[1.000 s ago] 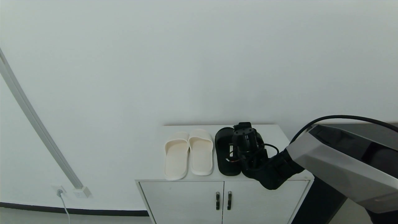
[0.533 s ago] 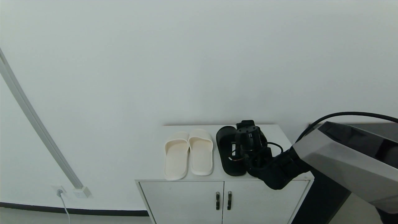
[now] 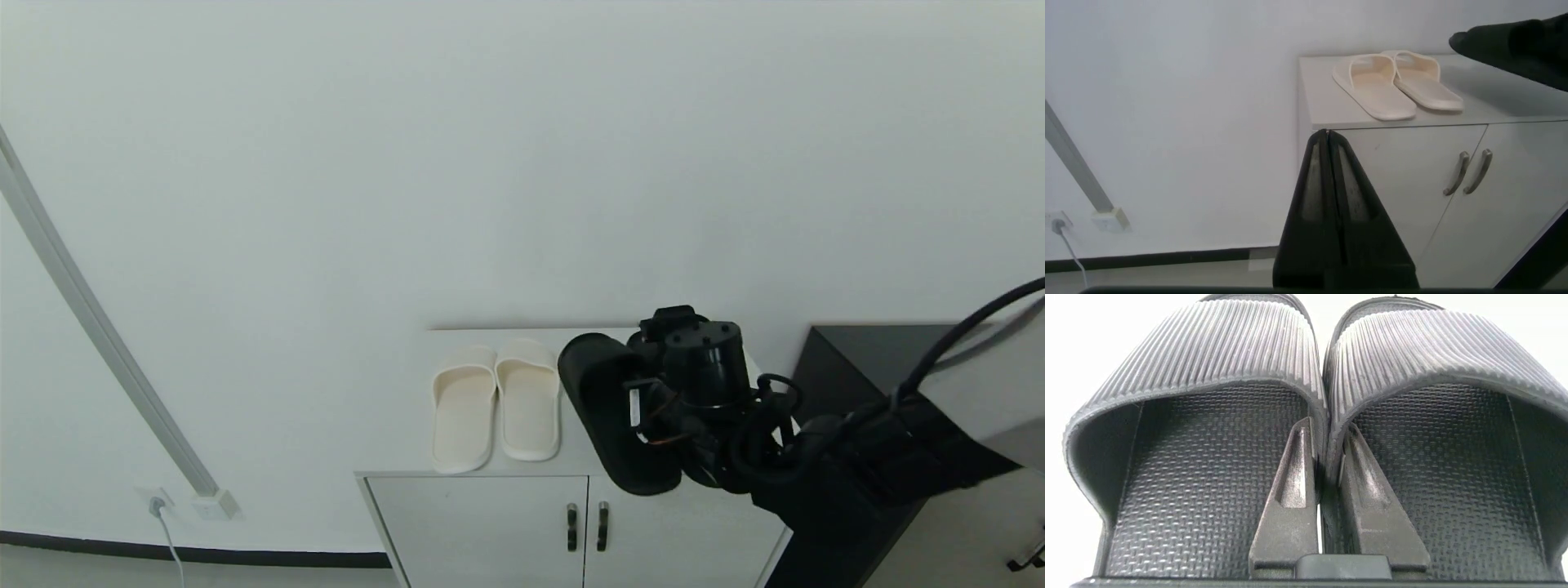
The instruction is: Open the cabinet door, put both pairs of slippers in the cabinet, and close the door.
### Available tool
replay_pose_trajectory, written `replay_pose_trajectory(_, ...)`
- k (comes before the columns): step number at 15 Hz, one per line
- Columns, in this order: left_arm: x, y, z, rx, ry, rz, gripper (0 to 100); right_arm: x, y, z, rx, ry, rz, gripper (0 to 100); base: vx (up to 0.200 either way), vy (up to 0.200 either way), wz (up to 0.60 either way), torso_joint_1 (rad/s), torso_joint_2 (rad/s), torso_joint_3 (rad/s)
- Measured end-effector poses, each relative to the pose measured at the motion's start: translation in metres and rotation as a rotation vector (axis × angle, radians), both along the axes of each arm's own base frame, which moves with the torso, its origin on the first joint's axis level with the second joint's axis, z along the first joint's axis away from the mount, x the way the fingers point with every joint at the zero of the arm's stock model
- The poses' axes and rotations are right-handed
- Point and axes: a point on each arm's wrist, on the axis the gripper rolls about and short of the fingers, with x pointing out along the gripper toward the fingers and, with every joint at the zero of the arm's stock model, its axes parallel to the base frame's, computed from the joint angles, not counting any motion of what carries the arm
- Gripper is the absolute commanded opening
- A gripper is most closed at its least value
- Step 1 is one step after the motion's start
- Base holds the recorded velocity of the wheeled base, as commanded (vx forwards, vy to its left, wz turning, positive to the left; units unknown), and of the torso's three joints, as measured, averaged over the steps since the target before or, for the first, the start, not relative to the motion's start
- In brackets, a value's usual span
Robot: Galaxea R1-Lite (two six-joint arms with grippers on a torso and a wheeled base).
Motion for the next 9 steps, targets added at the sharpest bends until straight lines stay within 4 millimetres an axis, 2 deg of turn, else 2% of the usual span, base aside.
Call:
replay_pose_trajectory(2,0.0,0.0,0.0,0.001,0.0,-0.001,0,-0.031,-0.007,0.007,0.015,0.019,0.11,0,0.0,0.0,0.0,0.0,0.0,0.0)
replay_pose_trajectory(5,0.0,0.0,0.0,0.002,0.0,-0.003,0,-0.076,-0.031,0.016,0.04,0.054,0.327,0,0.0,0.0,0.0,0.0,0.0,0.0)
replay_pose_trajectory(7,0.0,0.0,0.0,0.005,0.0,-0.002,0,-0.095,-0.046,0.02,0.047,0.064,0.408,0,0.0,0.0,0.0,0.0,0.0,0.0)
replay_pose_trajectory(9,0.0,0.0,0.0,0.004,0.001,-0.001,0,-0.103,-0.054,0.023,0.044,0.054,0.426,0,0.0,0.0,0.0,0.0,0.0,0.0)
